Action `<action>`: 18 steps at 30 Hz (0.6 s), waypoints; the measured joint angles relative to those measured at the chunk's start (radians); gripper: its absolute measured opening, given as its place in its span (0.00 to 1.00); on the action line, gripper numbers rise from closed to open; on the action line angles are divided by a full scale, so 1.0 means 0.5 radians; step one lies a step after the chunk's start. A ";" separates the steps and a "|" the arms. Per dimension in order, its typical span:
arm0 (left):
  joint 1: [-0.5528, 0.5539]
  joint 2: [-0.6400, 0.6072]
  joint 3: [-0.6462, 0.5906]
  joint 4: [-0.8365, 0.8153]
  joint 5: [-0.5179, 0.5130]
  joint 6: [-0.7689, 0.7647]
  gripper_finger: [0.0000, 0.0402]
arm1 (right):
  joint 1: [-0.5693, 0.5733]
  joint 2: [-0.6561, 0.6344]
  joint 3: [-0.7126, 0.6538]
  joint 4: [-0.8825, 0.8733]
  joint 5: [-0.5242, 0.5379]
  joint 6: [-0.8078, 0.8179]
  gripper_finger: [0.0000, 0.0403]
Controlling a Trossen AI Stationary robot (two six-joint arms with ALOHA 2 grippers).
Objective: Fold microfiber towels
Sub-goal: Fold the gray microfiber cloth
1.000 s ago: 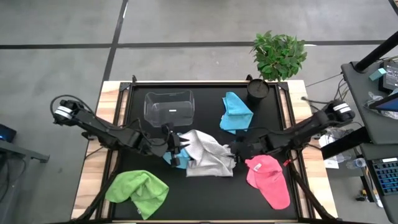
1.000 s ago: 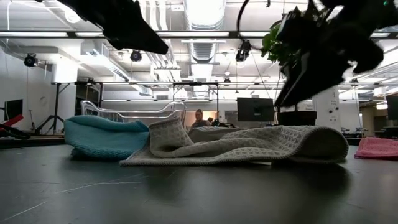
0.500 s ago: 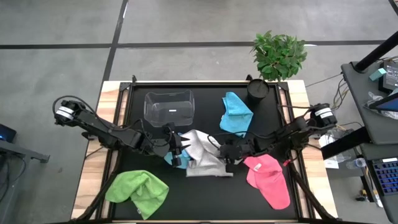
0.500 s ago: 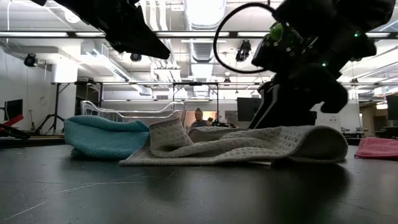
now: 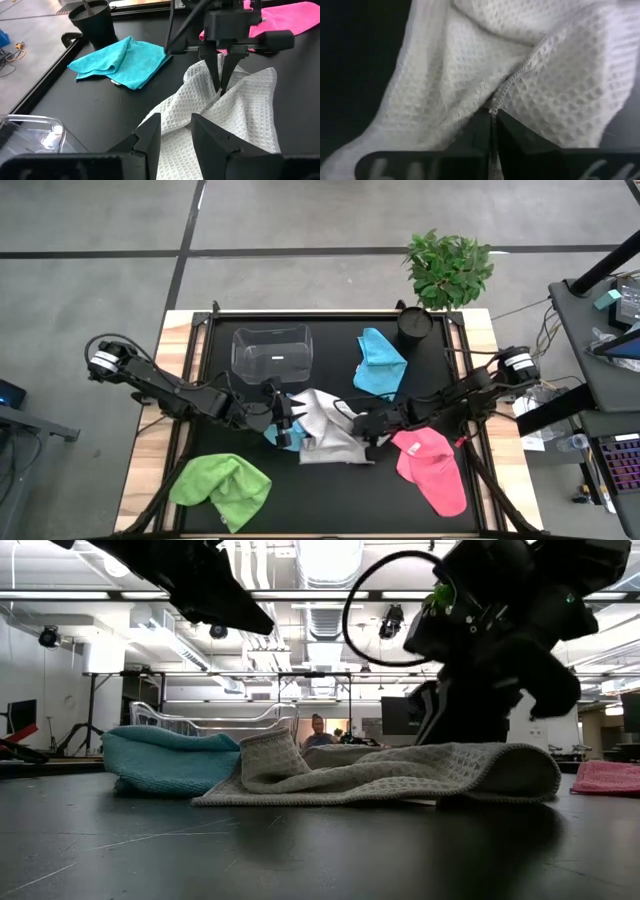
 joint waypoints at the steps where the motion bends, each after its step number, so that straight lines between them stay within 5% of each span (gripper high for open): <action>1: 0.000 0.000 0.000 0.028 0.001 0.000 0.23 | 0.000 -0.039 0.001 -0.032 0.003 0.000 0.03; 9: 0.000 -0.002 -0.004 0.105 0.003 0.018 0.27 | 0.088 -0.407 0.221 -0.687 0.026 -0.015 0.02; 18: 0.003 0.326 -0.002 0.644 0.078 0.297 0.54 | 0.297 -0.517 0.505 -1.207 0.027 0.024 0.02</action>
